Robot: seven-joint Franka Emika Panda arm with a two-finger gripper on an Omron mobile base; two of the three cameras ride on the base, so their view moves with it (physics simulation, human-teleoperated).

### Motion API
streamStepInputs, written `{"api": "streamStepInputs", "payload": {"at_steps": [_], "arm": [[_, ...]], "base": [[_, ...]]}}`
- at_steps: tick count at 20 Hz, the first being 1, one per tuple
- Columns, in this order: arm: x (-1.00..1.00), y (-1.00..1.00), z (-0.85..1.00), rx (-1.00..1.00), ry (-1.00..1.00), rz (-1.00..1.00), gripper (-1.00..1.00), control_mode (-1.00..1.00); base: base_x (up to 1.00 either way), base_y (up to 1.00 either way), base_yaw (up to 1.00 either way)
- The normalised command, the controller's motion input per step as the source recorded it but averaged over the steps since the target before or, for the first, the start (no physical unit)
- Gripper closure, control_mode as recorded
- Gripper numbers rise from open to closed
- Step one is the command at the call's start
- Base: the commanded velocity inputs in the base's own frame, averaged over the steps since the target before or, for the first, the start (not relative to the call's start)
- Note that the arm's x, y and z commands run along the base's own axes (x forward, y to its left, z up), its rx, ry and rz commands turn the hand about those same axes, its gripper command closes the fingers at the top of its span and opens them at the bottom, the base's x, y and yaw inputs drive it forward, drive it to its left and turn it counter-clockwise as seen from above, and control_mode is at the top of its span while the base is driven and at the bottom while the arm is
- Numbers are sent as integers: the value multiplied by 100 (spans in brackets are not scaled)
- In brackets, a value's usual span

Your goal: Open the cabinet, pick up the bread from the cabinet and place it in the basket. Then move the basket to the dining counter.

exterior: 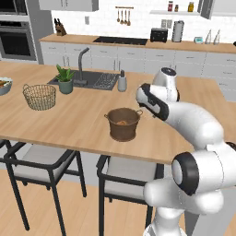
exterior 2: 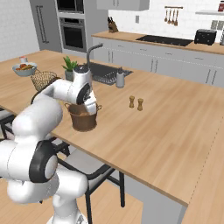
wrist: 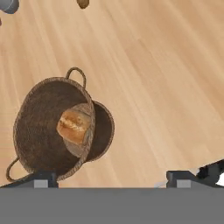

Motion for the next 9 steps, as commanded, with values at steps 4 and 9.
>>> {"api": "streamStepInputs", "payload": {"at_steps": [4, 9], "arm": [[-100, 0, 12, -15, -30, 20, -100, -100], [-100, 0, 2, -23, -17, 20, -100, -100]], "base": [[0, 0, 0], [0, 0, 0]]}}
